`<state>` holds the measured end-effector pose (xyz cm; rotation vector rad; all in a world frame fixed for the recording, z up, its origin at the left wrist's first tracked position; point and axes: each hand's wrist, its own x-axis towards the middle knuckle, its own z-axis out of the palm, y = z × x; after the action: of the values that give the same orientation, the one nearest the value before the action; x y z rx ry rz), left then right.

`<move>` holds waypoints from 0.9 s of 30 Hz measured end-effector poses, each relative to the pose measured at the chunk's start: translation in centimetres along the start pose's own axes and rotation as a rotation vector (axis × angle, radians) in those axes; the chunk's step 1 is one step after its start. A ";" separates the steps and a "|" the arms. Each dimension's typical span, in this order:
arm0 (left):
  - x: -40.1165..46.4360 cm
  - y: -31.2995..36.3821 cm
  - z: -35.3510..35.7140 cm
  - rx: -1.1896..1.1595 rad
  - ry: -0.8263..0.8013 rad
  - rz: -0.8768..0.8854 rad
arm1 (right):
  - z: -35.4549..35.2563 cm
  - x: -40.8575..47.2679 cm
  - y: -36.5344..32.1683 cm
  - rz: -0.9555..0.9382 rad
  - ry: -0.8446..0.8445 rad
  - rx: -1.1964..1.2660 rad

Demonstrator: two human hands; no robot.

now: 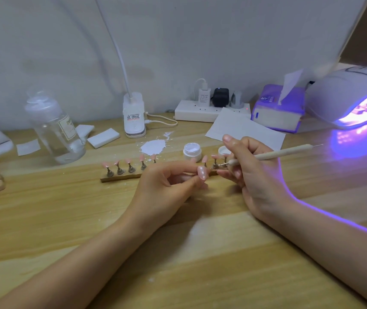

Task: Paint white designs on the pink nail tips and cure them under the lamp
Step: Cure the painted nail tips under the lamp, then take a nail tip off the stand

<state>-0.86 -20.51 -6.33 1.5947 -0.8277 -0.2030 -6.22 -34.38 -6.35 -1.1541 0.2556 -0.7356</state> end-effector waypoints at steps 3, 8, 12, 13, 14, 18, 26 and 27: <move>0.0 0.3 -0.2 0.061 0.111 0.192 | 0.1 0.0 -0.1 0.008 0.008 -0.037; 0.7 0.1 -1.0 0.215 0.245 0.269 | 0.1 -0.2 -0.1 0.016 -0.012 -0.092; 0.9 -0.3 -1.5 0.311 0.254 0.221 | 0.1 -0.2 -0.2 0.020 -0.032 -0.096; 1.0 -0.5 -1.5 0.327 0.245 0.200 | 0.1 -0.2 -0.2 0.020 -0.035 -0.098; 1.1 -0.7 -1.5 0.350 0.235 0.183 | 0.2 -0.2 -0.2 0.020 -0.037 -0.101; 1.3 -1.2 -1.5 0.432 0.207 0.156 | 0.2 -0.3 -0.1 0.016 -0.045 -0.111; 1.6 -1.8 -1.3 0.479 0.185 0.114 | 0.4 -0.5 -0.1 -0.013 -0.094 -0.146; 1.6 -1.8 -1.3 0.488 0.183 0.111 | 0.4 -0.4 -0.1 -0.013 -0.092 -0.146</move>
<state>1.72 -20.50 -7.19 1.9781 -0.8596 0.2407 -6.38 -33.83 -6.22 -1.3262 0.2274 -0.6819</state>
